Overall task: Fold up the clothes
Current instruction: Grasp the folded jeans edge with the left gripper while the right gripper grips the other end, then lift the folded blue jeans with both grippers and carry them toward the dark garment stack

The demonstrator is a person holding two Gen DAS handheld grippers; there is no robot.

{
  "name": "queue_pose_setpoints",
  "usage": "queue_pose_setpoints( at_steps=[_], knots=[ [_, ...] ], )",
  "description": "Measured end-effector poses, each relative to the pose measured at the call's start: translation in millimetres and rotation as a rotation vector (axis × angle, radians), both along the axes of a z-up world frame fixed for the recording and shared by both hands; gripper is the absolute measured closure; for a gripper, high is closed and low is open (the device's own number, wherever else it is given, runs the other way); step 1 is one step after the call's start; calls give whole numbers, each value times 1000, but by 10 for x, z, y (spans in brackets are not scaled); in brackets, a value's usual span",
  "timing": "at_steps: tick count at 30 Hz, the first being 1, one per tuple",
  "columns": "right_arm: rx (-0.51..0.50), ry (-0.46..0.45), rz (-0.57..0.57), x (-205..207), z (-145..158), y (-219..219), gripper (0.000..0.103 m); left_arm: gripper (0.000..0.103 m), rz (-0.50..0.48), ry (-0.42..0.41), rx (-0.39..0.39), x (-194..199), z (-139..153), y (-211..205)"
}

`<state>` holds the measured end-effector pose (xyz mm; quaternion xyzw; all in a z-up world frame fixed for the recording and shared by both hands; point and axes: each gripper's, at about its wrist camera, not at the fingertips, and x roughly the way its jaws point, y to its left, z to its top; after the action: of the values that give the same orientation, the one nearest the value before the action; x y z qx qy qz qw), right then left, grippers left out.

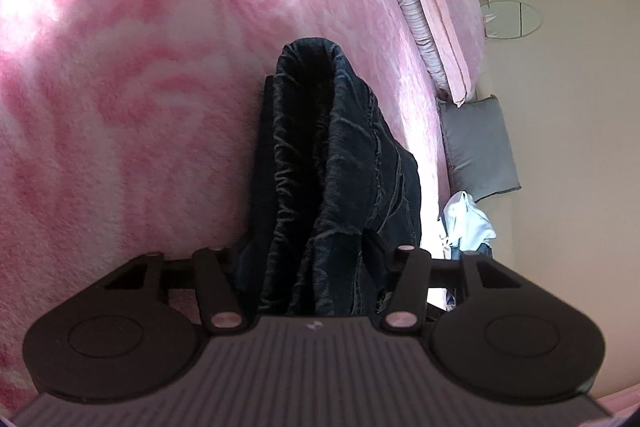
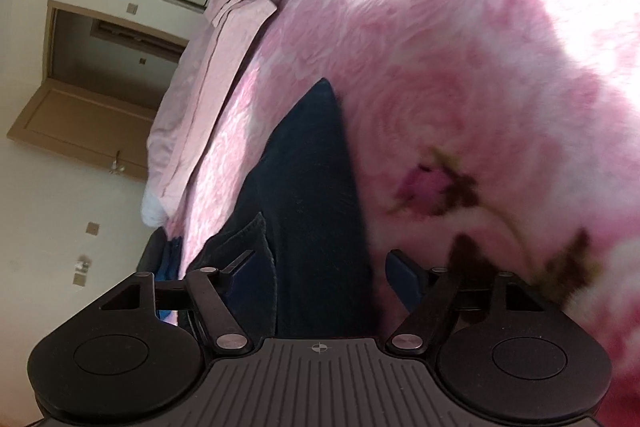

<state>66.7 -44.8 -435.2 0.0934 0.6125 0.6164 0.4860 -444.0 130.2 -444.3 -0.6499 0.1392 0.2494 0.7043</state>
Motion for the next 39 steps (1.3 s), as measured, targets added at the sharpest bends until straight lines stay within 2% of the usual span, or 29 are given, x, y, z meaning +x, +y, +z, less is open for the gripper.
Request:
queue_pose_setpoints(
  at_steps=[2, 4, 6, 13, 17, 22, 28, 32, 35, 39],
  knots=[
    [0, 4, 24, 2, -21, 71, 30, 56, -1, -3, 1, -2, -8, 3],
    [-1, -3, 50, -2, -40, 142, 38, 56, -2, -7, 2, -3, -16, 8],
    [-7, -5, 69, -5, -83, 216, 51, 56, -3, -9, 3, 5, -20, 12],
    [9, 18, 109, -55, -161, 368, 51, 55, -4, 10, 19, 94, -16, 30],
    [-1, -24, 93, -137, -164, 403, 67, 55, -4, 27, 41, 161, 6, 26],
    [-17, 13, 33, -138, -169, 324, 82, 69, -8, 20, 76, 136, 68, -4],
    [30, 8, 5, -228, 73, 284, 87, 76, -24, -7, 105, 77, 159, 40],
    [7, 38, -26, -348, 221, 360, 88, 78, -15, 1, 82, -23, 326, 167],
    [-20, 40, -21, -524, 476, 476, 88, 78, 5, 18, 50, -167, 559, 232],
    [-41, 61, 10, -789, 960, 715, 88, 78, 48, 38, 58, -514, 1153, 227]
  ],
)
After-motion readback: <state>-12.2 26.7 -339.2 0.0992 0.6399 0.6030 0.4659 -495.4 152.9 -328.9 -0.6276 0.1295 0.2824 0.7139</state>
